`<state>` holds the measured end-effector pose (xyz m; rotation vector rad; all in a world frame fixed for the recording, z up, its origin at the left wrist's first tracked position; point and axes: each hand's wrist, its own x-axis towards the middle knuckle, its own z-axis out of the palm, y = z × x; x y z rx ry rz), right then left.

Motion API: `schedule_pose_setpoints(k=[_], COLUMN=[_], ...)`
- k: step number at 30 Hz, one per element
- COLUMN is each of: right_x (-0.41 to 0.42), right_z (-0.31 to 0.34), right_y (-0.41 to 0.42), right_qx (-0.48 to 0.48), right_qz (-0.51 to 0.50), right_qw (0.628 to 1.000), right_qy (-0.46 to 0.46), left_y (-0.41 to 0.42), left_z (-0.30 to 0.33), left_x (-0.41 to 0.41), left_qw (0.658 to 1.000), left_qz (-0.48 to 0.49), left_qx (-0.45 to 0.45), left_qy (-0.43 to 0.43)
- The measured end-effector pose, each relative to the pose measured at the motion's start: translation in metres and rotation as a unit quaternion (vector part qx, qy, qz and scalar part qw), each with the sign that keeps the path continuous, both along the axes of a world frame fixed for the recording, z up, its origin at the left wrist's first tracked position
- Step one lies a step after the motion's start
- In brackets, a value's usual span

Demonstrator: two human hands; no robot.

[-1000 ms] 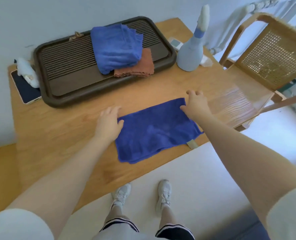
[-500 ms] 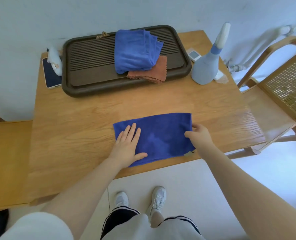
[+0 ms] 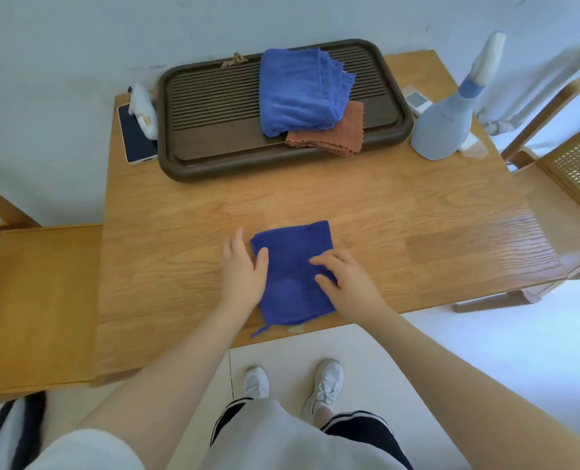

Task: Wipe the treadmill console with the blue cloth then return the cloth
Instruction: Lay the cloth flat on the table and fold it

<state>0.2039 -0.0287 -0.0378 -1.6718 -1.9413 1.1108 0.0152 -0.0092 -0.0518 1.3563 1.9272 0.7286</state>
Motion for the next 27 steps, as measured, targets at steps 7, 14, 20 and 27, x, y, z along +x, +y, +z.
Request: schedule_pose_setpoints(k=[7,14,20,27], right_x=[0.044,0.032,0.038,0.033], right_z=[-0.021,0.01,0.024,-0.005], right_y=[-0.01,-0.004,0.017,0.009], right_qx=[0.168,0.163,-0.052,0.158], right_qz=[0.274,0.303,0.064,0.01], right_qw=[0.91,0.893,0.99,0.957], right_qy=[-0.264,-0.289,-0.115,-0.245], left_y=[-0.032,-0.036,-0.021,-0.018], left_z=[-0.018,-0.009,0.025,0.011], left_x=[-0.017,-0.006,0.007,0.022], left_qw=[0.835,0.816,0.959,0.954], left_qz=[-0.453,-0.487,-0.274,-0.221], left_qx=[0.168,0.132,-0.072,0.077], left_qy=[0.263,0.283,-0.004,0.19])
